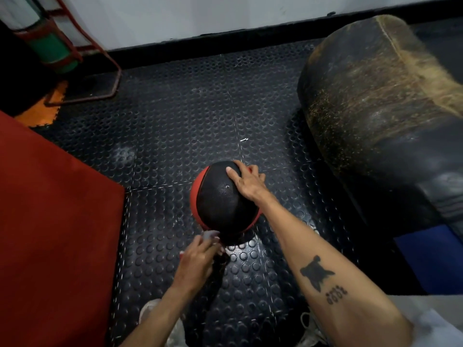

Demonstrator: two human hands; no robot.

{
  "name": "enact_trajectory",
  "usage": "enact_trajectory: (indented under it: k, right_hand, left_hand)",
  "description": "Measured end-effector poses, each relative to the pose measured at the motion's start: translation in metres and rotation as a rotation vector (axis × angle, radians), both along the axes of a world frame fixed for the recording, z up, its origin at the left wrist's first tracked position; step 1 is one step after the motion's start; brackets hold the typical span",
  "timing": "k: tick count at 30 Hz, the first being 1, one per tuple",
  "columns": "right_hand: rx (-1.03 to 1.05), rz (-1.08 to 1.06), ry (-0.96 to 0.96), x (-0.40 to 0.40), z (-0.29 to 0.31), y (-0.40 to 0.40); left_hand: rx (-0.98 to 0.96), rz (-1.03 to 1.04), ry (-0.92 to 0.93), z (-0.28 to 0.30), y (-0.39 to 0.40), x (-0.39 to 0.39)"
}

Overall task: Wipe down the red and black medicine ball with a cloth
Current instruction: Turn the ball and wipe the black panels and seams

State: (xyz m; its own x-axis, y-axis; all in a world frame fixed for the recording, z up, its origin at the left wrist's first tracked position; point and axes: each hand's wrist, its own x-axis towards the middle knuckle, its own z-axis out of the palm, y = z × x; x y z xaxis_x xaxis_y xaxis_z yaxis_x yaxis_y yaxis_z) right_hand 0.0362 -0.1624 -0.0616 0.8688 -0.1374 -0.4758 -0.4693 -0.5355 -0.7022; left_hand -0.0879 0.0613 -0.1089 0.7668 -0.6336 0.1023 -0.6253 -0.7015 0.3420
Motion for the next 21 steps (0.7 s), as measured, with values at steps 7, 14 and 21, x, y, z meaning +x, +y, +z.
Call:
enact_trajectory:
  k: [7,14,21]
  right_hand:
    - [-0.027,0.003,0.002,0.002,0.0,-0.001]
    - [0.019,0.0,-0.008,-0.005,-0.003,-0.005]
    - [0.002,0.019,-0.025,-0.007,0.001,0.0]
  left_hand:
    - [-0.146,0.054,-0.237,0.034,-0.059,0.059]
    - [0.03,-0.104,-0.154,0.001,0.01,0.016]
    - [-0.278,0.29,-0.164,0.049,-0.06,0.087]
